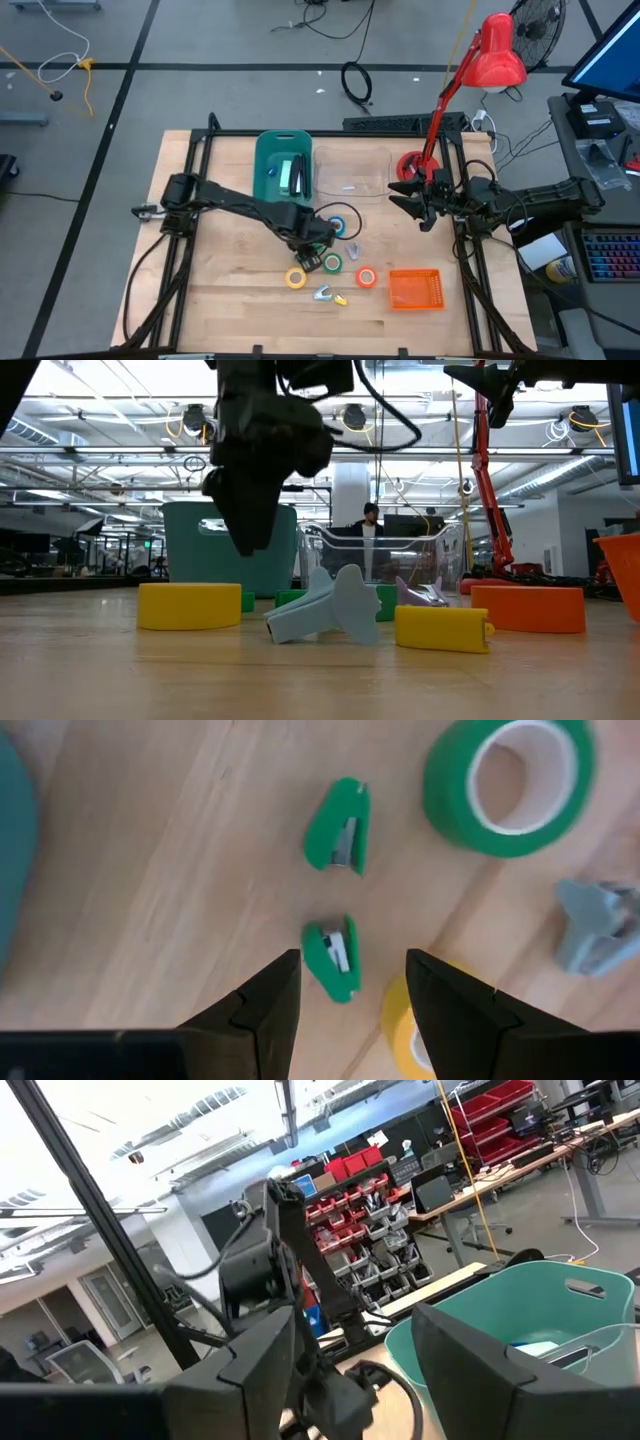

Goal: Pick and place Stapler, Stapler remover, tape
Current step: Put the left small green stapler into the blue bin

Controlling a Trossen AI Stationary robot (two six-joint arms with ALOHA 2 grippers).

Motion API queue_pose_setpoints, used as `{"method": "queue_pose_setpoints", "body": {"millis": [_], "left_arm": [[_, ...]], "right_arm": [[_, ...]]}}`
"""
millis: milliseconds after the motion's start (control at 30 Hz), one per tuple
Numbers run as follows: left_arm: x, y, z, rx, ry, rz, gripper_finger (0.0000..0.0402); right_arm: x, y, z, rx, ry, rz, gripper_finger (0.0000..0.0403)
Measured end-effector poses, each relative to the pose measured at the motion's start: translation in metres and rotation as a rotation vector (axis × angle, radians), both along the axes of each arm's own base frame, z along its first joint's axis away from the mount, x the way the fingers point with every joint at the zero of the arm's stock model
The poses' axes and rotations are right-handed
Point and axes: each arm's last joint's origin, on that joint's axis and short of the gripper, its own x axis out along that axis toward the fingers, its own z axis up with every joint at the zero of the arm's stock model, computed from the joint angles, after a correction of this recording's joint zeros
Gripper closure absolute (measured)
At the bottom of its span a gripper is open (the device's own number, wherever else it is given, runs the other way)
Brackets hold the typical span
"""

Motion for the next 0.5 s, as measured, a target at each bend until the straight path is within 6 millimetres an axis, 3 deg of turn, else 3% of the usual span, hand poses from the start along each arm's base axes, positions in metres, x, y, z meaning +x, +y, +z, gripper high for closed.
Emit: {"method": "queue_pose_setpoints", "body": {"millis": [500], "left_arm": [[-0.013, -0.002, -0.028, 0.013, 0.070, 0.119, 0.0218]], "right_arm": [[0.000, 0.000, 0.000, -0.006, 0.001, 0.000, 0.0207]]}}
